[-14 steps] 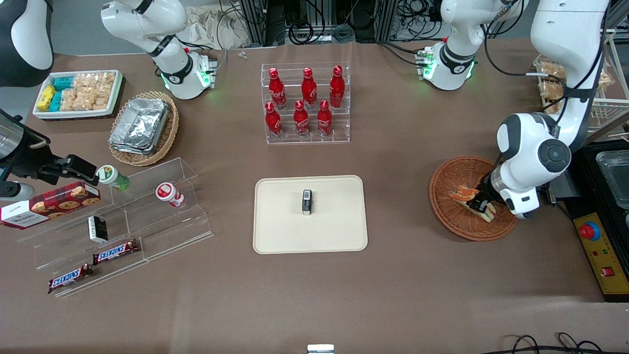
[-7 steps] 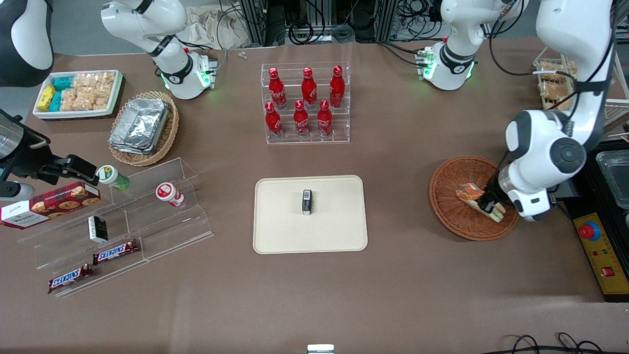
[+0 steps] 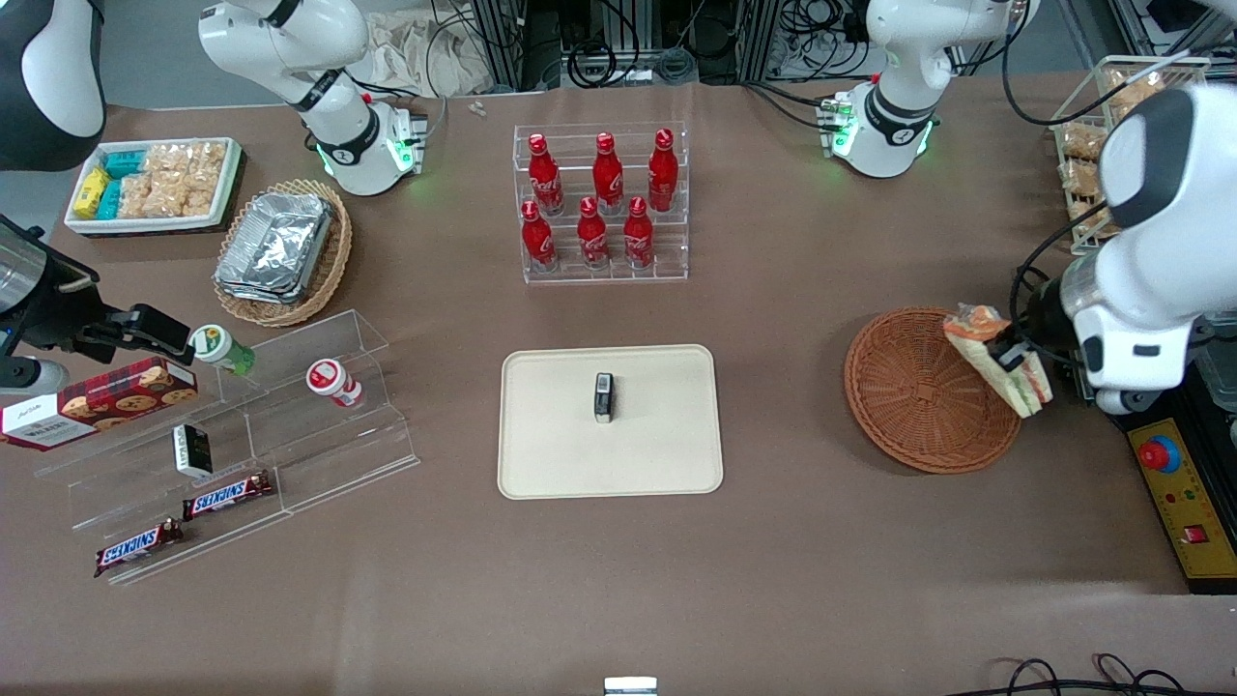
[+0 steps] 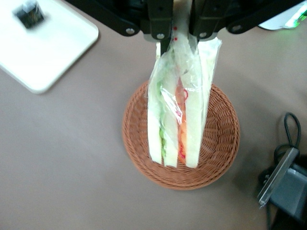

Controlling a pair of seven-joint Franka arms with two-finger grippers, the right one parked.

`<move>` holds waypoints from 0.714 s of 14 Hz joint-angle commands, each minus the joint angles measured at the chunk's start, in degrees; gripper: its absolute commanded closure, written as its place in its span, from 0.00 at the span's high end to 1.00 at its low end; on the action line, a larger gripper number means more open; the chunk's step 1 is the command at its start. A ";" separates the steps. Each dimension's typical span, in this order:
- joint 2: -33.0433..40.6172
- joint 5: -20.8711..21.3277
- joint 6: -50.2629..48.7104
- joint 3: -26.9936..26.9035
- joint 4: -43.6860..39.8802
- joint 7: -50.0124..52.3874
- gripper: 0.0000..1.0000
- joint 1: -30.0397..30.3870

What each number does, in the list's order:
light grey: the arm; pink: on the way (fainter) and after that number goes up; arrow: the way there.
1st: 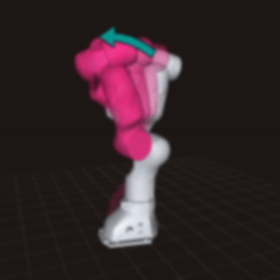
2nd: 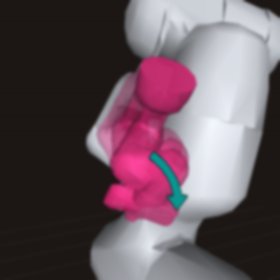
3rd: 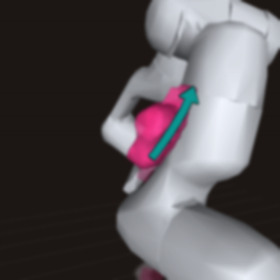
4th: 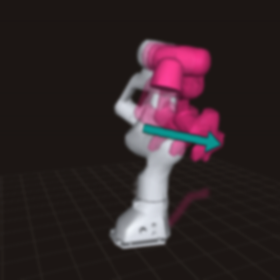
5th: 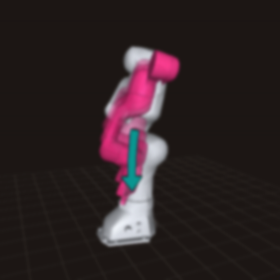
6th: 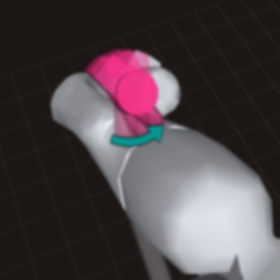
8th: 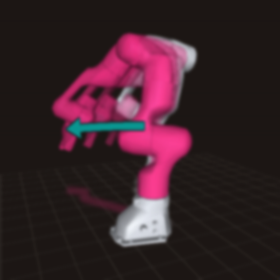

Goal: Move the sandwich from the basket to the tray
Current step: 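Carry the sandwich with the left gripper over the cream tray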

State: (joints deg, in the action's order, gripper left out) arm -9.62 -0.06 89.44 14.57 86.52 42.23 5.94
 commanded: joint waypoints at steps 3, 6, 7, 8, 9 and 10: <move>-2.69 -12.73 -4.45 3.53 -8.91 -11.64 0.00 -0.14; -7.41 -12.43 0.18 8.27 -8.30 -10.95 0.00 -3.63; -9.96 -11.29 2.73 8.28 -7.60 -10.51 0.00 -6.78; -12.77 -10.06 5.89 8.19 -7.16 -9.29 0.00 -9.86; -15.41 -7.78 9.84 8.19 -6.98 -6.66 0.00 -11.98; -18.04 -4.63 13.27 8.28 -6.54 -4.03 0.00 -14.09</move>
State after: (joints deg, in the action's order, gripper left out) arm -21.88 -8.91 98.45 22.82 81.51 34.44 -4.56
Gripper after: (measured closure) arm 0.850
